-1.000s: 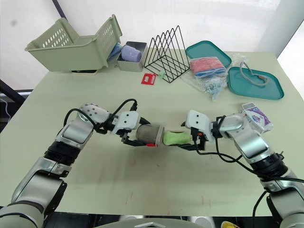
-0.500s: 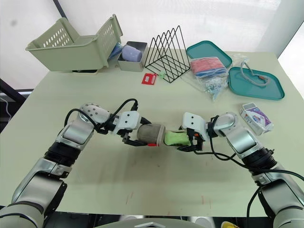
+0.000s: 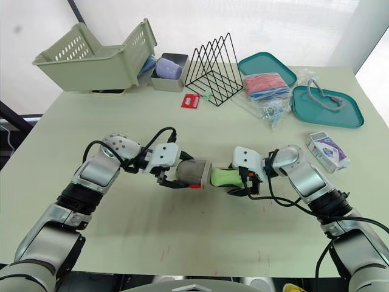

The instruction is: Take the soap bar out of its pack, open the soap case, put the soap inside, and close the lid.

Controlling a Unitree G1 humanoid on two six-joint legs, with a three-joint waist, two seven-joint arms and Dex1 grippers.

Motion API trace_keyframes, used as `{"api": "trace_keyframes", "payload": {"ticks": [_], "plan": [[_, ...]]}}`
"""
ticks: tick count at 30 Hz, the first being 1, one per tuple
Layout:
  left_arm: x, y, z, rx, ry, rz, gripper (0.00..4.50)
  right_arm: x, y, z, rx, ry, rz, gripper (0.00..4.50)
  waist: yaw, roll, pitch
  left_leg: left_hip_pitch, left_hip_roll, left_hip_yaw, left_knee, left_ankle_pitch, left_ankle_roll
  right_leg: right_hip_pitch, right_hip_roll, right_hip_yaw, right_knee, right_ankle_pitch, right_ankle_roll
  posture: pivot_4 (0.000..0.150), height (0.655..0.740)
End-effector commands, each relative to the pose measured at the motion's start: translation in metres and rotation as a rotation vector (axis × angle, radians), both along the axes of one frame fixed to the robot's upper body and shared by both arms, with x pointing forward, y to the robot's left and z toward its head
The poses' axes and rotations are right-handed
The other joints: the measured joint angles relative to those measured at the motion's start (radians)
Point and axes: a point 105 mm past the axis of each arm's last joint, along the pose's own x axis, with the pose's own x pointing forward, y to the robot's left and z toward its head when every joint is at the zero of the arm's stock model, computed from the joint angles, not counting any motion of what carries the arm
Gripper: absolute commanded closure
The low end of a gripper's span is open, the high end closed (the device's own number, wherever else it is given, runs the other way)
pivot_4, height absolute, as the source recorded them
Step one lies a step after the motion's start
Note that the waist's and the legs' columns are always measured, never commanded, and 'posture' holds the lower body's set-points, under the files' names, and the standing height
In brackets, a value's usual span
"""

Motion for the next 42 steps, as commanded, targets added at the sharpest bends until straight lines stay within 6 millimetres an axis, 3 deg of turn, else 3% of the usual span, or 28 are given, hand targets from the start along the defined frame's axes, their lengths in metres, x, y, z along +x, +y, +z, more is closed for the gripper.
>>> {"api": "trace_keyframes", "payload": {"ticks": [1, 4, 5, 13, 25, 42], "plan": [[0.0, -0.003, 0.012, -0.031, -0.039, -0.01, 1.05, 0.001, -0.003, 0.002, 0.002, -0.012, -0.005, 0.61, 0.0, 0.0, 0.0, 0.0, 0.0, 0.0, 0.0, 0.0, 0.0, 0.0, 0.0, 0.0, 0.0, 0.0, 0.0, 0.15, 0.74], [0.0, -0.003, 0.011, -0.029, -0.039, -0.008, 1.05, 0.0, -0.003, 0.002, 0.001, -0.011, 0.0, 1.92, 0.0, 0.0, 0.0, 0.0, 0.0, 0.0, 0.0, 0.0, 0.0, 0.0, 0.0, 0.0, 0.0, 0.0, 0.0, 0.15, 0.74], [0.0, -0.003, 0.011, -0.029, -0.04, -0.007, 1.05, 0.0, -0.003, 0.002, 0.0, -0.011, 0.001, 2.02, 0.0, 0.0, 0.0, 0.0, 0.0, 0.0, 0.0, 0.0, 0.0, 0.0, 0.0, 0.0, 0.0, 0.0, 0.0, 0.15, 0.74], [0.0, -0.002, 0.01, -0.031, -0.035, -0.003, 1.05, -0.001, -0.005, 0.009, -0.003, -0.044, 0.021, 2.02, 0.001, 0.0, 0.0, 0.0, 0.0, 0.0, 0.0, 0.0, 0.0, 0.0, 0.0, 0.0, 0.0, 0.0, 0.0, 0.15, 0.74], [0.002, -0.007, 0.009, -0.044, -0.034, -0.001, 1.05, -0.004, -0.001, 0.046, -0.006, -0.111, 0.037, 2.02, 0.0, 0.0, 0.0, 0.0, 0.0, 0.0, 0.0, 0.0, 0.0, -0.001, 0.0, 0.0, 0.0, 0.0, 0.0, 0.15, 0.74], [0.003, -0.02, 0.018, -0.113, -0.036, -0.01, 1.05, -0.003, 0.008, 0.043, -0.043, -0.071, 0.017, 2.02, 0.0, 0.0, 0.0, -0.001, 0.0, 0.0, 0.0, 0.0, 0.0, -0.001, 0.0, 0.0, 0.0, 0.0, 0.0, 0.15, 0.74]]}}
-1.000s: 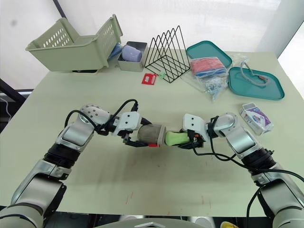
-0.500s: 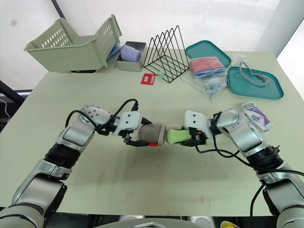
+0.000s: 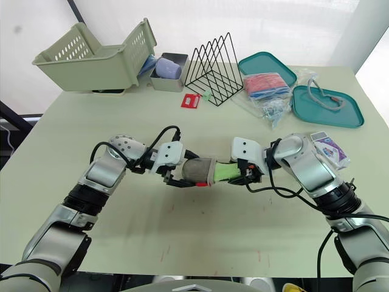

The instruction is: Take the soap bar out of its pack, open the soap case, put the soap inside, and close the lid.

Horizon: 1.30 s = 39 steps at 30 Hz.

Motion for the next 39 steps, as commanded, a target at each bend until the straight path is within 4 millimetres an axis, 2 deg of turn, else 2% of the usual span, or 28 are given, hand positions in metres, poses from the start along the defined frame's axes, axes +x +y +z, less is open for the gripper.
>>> {"api": "trace_keyframes", "payload": {"ticks": [1, 12, 19, 27, 28, 30, 31, 32, 39], "plan": [[0.001, -0.007, 0.017, -0.049, -0.05, -0.017, 1.05, 0.0, 0.004, 0.01, -0.001, -0.032, 0.017, 2.02, 0.0, 0.0, 0.0, 0.0, 0.0, 0.0, 0.0, 0.0, 0.0, 0.0, 0.0, 0.0, 0.0, 0.0, 0.0, 0.15, 0.74], [-0.001, -0.03, 0.018, -0.108, -0.055, -0.019, 1.05, 0.002, 0.005, 0.013, -0.067, -0.01, -0.043, 2.02, 0.0, 0.0, 0.0, 0.0, 0.0, 0.0, 0.0, 0.0, 0.0, 0.0, 0.0, 0.0, 0.0, 0.0, 0.0, 0.15, 0.74], [-0.003, -0.038, 0.016, -0.135, -0.054, 0.003, 1.05, -0.007, 0.004, 0.018, -0.105, 0.02, -0.053, 2.02, 0.0, 0.0, 0.0, 0.0, 0.0, 0.0, 0.0, 0.0, 0.0, 0.0, 0.0, 0.0, 0.0, 0.0, 0.0, 0.15, 0.74], [-0.003, -0.043, 0.013, -0.148, -0.052, 0.017, 1.05, -0.007, 0.006, 0.021, -0.093, 0.014, -0.066, 2.02, 0.0, 0.0, 0.0, -0.001, 0.0, 0.0, 0.0, 0.0, 0.0, 0.0, 0.0, 0.0, 0.0, 0.0, 0.0, 0.15, 0.74], [-0.002, -0.042, 0.013, -0.148, -0.052, 0.019, 1.05, -0.008, 0.006, 0.021, -0.089, 0.017, -0.068, 1.22, 0.0, 0.0, 0.0, -0.001, 0.0, 0.0, 0.0, 0.0, 0.0, 0.0, 0.0, 0.0, 0.0, 0.0, 0.0, 0.15, 0.74], [-0.001, -0.042, 0.012, -0.147, -0.054, 0.022, 1.05, -0.008, 0.006, 0.021, -0.083, 0.02, -0.068, 0.69, 0.0, 0.0, 0.0, -0.001, 0.0, 0.0, 0.0, 0.0, 0.0, 0.0, 0.0, 0.0, 0.0, 0.0, 0.0, 0.15, 0.74], [-0.001, -0.042, 0.012, -0.147, -0.055, 0.022, 1.05, -0.009, 0.006, 0.022, -0.08, 0.02, -0.063, 0.17, 0.0, 0.0, 0.0, -0.001, 0.0, 0.0, 0.0, 0.0, 0.0, 0.0, 0.0, 0.0, 0.0, 0.0, 0.0, 0.15, 0.74], [-0.001, -0.042, 0.012, -0.146, -0.056, 0.023, 1.05, -0.009, 0.006, 0.022, -0.078, 0.019, -0.06, 0.03, 0.0, 0.0, 0.0, -0.001, 0.0, 0.0, 0.0, 0.0, 0.0, -0.001, 0.0, 0.0, 0.0, 0.0, 0.0, 0.15, 0.74], [-0.001, -0.044, 0.012, -0.15, -0.062, 0.016, 1.05, -0.01, 0.007, 0.026, -0.062, -0.014, -0.025, 0.03, 0.0, 0.0, 0.0, -0.001, 0.0, 0.0, 0.0, 0.0, 0.0, -0.001, 0.0, 0.0, 0.0, 0.0, 0.0, 0.15, 0.74]]}}
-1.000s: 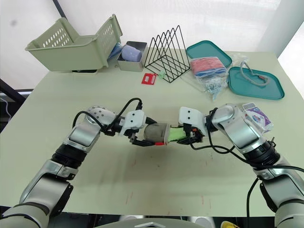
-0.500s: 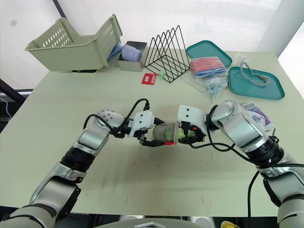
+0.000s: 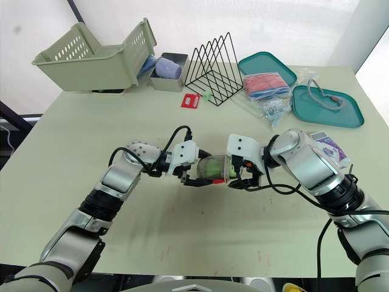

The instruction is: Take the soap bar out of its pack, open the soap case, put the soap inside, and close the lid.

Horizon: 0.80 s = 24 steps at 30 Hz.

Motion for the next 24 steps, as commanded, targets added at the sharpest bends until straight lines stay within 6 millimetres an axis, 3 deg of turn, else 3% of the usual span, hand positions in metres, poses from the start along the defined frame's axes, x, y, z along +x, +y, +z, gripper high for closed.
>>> {"api": "trace_keyframes", "payload": {"ticks": [1, 12, 22, 24], "plan": [[-0.003, -0.009, 0.015, -0.04, -0.06, -0.045, 1.05, -0.003, 0.002, 0.013, 0.025, -0.057, 0.049, 0.03, 0.0, 0.0, 0.0, 0.0, 0.0, 0.0, 0.0, 0.0, 0.0, 0.0, 0.0, 0.0, 0.0, 0.0, 0.0, 0.15, 0.74], [-0.004, -0.007, 0.013, -0.034, -0.051, -0.053, 1.05, 0.004, -0.029, 0.016, 0.015, -0.101, -0.026, 0.03, 0.0, 0.0, 0.0, 0.0, 0.0, 0.0, 0.0, 0.0, 0.0, 0.0, 0.0, 0.0, 0.0, 0.0, 0.0, 0.15, 0.74], [-0.002, -0.008, 0.013, -0.034, -0.051, -0.062, 1.05, 0.008, -0.038, 0.021, 0.048, -0.124, -0.068, 0.03, 0.002, 0.0, 0.0, 0.0, 0.0, 0.0, 0.0, 0.0, 0.0, 0.0, 0.0, 0.0, 0.0, 0.0, 0.0, 0.15, 0.74], [-0.002, -0.009, 0.015, -0.041, -0.055, -0.067, 1.05, 0.007, -0.044, 0.021, 0.052, -0.134, -0.071, 0.55, 0.003, 0.0, 0.0, -0.001, 0.0, 0.0, 0.0, 0.0, 0.0, 0.0, 0.0, 0.0, -0.001, 0.0, 0.0, 0.15, 0.74]]}}
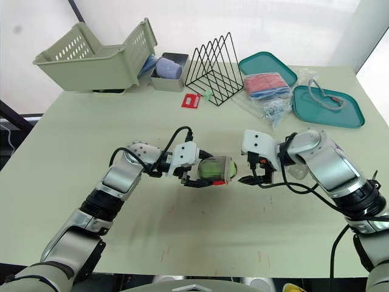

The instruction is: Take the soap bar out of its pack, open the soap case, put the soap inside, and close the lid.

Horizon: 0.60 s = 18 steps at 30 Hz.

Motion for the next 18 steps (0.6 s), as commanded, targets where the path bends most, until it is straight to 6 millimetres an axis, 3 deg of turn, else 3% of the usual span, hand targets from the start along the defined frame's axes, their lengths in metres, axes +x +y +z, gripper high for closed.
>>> {"api": "trace_keyframes", "payload": {"ticks": [1, 2, 3, 7, 8, 9, 18], "plan": [[0.0, -0.006, 0.014, -0.04, -0.047, -0.033, 1.05, 0.001, -0.009, 0.012, 0.016, -0.063, -0.001, 0.88, 0.0, 0.0, 0.0, 0.0, 0.0, 0.0, 0.0, 0.0, 0.0, 0.0, 0.0, 0.0, 0.0, 0.0, 0.0, 0.15, 0.74], [0.0, -0.006, 0.014, -0.042, -0.047, -0.035, 1.05, 0.001, -0.01, 0.012, 0.015, -0.069, 0.003, 1.17, -0.002, 0.0, 0.0, 0.0, 0.0, 0.0, 0.0, 0.0, 0.0, 0.0, 0.0, 0.0, 0.0, 0.0, 0.0, 0.15, 0.74], [-0.001, -0.006, 0.014, -0.041, -0.048, -0.037, 1.05, -0.001, -0.011, 0.01, 0.012, -0.073, 0.011, 1.83, -0.003, 0.0, 0.0, 0.0, 0.0, 0.0, 0.0, 0.0, 0.0, 0.0, 0.0, 0.0, 0.0, 0.0, 0.0, 0.15, 0.74], [-0.001, -0.006, 0.015, -0.04, -0.052, -0.044, 1.05, -0.004, -0.008, 0.009, 0.034, -0.088, 0.039, 3.42, -0.005, 0.0, 0.0, 0.0, 0.0, 0.0, 0.0, 0.0, 0.0, 0.0, 0.0, 0.0, 0.0, 0.0, 0.0, 0.15, 0.74], [-0.001, -0.006, 0.015, -0.041, -0.051, -0.044, 1.05, -0.004, -0.007, 0.009, 0.037, -0.093, 0.044, 4.12, -0.004, 0.0, 0.0, 0.0, 0.0, 0.0, 0.0, 0.0, 0.0, 0.0, 0.0, 0.0, 0.0, 0.0, 0.0, 0.15, 0.74], [-0.001, -0.006, 0.015, -0.042, -0.052, -0.045, 1.05, -0.004, -0.005, 0.009, 0.041, -0.093, 0.049, 4.44, -0.004, 0.0, 0.0, 0.0, 0.0, 0.0, 0.0, 0.0, 0.0, 0.0, 0.0, 0.0, 0.0, 0.0, 0.0, 0.15, 0.74], [-0.003, -0.007, 0.016, -0.046, -0.054, -0.05, 1.05, -0.011, 0.011, 0.004, 0.06, -0.098, 0.105, 4.44, -0.003, 0.0, 0.0, 0.0, 0.0, 0.0, 0.0, 0.0, 0.0, 0.0, 0.0, 0.0, 0.0, 0.0, 0.0, 0.15, 0.74]]}}
